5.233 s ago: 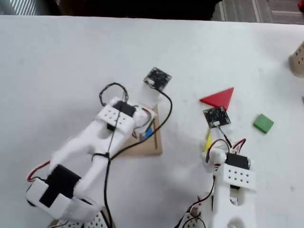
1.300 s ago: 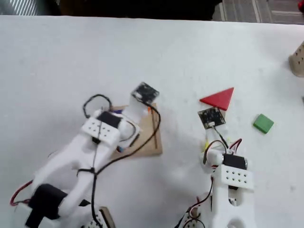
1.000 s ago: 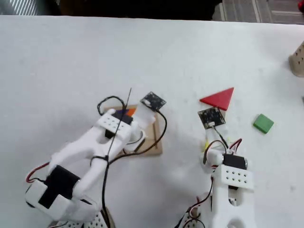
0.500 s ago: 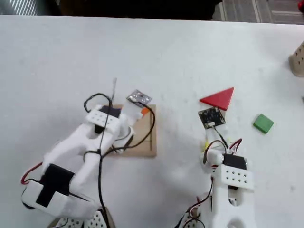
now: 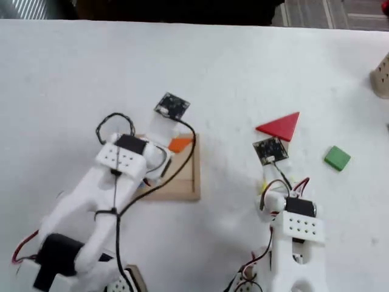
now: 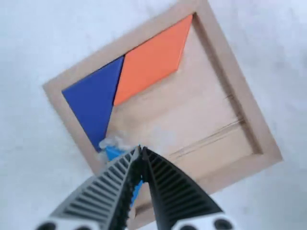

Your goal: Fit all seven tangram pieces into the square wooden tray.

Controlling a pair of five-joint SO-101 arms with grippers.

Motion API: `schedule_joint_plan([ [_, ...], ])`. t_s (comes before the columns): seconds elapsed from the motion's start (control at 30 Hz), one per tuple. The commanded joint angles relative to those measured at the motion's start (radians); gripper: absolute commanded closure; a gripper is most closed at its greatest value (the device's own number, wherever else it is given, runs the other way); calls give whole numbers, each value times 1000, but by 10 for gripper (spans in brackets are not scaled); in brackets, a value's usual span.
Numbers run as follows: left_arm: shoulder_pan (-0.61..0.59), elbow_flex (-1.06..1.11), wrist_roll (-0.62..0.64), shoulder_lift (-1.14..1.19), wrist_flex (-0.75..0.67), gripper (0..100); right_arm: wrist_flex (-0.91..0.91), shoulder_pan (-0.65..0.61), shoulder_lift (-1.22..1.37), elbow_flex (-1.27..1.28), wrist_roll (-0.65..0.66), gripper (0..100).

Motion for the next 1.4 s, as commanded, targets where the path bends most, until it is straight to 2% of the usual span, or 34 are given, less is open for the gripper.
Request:
schedule_joint_plan([
  [0.0,-5,-81,3,176,-63,976,-16,-7,-19,-5,11,978],
  [0.13,-45,-153,0,295,8,976,-16,-5,-19,-5,11,978],
  [0.27,-139,-158,-3,277,43,976,-16,-5,-19,-3,11,978],
  [0.37,-197,-135,-68,246,37,976,-16,-5,-19,-3,11,978],
  [0.7,-200,-55,-83,36,41,974,-16,-5,-19,-3,11,978],
  [1.13,-147,-20,-83,-8,28,973,-16,-8,-19,-3,11,978],
  [1.37,22,32,-83,-1,-15,976,-16,-10,-19,-3,11,978],
])
